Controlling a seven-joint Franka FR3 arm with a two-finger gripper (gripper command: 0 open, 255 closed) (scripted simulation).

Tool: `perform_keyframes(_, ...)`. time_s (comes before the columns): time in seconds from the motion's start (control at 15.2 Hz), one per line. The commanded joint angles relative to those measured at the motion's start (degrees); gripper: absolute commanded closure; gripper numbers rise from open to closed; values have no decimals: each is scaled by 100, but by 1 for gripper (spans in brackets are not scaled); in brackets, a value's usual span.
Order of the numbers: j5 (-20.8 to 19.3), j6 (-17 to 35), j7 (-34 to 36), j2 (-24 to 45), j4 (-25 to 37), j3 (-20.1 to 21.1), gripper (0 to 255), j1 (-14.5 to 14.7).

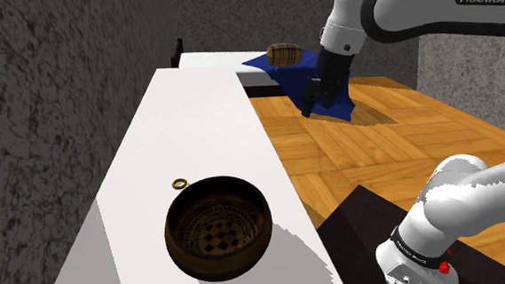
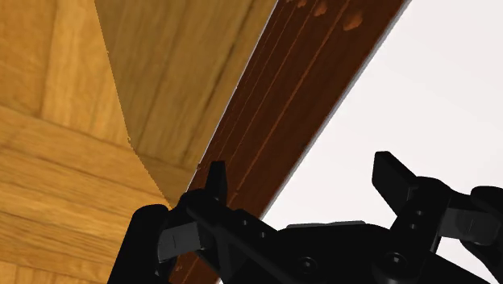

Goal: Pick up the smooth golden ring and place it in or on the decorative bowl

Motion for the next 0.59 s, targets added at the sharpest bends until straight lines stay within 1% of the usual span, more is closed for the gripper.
perform_keyframes(0.0,98,105,343,296,167,279,0,16)
perform_keyframes(0.26,209,334,996,900,490,813,0,16)
perform_keyframes(0.53,188,540,1679,1609,931,1342,0,-23)
